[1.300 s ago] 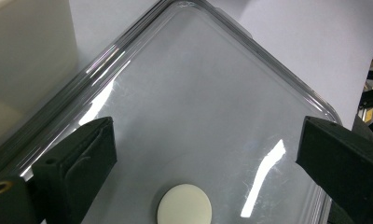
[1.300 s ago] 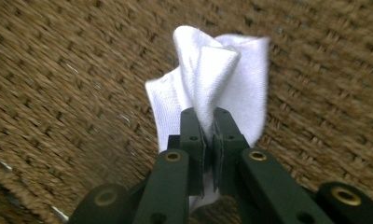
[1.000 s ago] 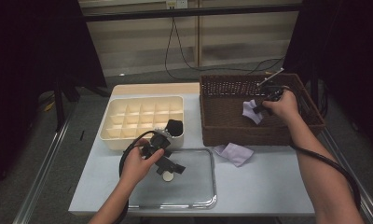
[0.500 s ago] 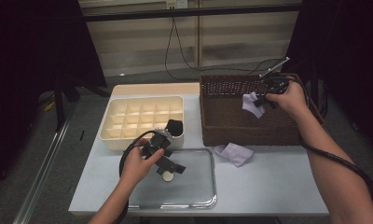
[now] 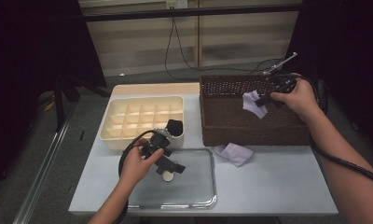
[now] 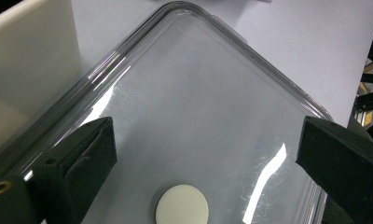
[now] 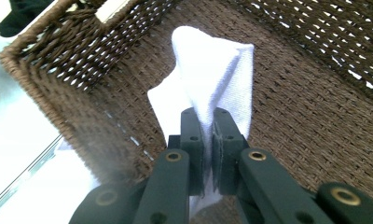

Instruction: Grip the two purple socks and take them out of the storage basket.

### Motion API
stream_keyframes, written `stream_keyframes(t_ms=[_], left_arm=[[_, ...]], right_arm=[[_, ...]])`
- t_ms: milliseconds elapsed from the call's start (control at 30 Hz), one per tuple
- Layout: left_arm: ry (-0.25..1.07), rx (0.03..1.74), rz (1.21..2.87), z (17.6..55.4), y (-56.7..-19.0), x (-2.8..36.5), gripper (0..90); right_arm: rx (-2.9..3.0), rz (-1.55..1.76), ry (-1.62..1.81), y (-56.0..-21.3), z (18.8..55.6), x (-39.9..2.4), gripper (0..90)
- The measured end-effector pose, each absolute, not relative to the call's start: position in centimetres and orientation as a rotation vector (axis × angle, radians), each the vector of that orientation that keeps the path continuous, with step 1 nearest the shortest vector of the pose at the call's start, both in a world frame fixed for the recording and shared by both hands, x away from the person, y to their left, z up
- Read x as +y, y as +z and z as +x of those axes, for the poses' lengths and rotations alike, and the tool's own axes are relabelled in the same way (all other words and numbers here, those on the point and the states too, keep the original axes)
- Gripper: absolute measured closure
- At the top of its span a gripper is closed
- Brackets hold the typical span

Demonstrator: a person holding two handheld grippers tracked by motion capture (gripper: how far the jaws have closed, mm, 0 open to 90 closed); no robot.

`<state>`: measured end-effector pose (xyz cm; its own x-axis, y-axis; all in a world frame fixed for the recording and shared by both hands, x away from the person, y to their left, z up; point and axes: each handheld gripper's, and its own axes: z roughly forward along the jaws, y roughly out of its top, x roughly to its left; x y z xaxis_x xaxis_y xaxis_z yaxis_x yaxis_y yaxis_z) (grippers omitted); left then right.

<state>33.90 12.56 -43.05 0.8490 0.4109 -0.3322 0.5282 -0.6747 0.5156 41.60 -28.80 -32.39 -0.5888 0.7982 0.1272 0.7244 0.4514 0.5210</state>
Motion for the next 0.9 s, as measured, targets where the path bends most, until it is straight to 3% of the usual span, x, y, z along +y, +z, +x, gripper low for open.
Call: stream_keyframes(t_ms=[900], left_arm=[[-0.251,0.677,2.411,33.8,-43.0,12.4,4.6]], right_arm=[[2.608,1.221,0.929,-30.7,36.1,-27.5,85.4]])
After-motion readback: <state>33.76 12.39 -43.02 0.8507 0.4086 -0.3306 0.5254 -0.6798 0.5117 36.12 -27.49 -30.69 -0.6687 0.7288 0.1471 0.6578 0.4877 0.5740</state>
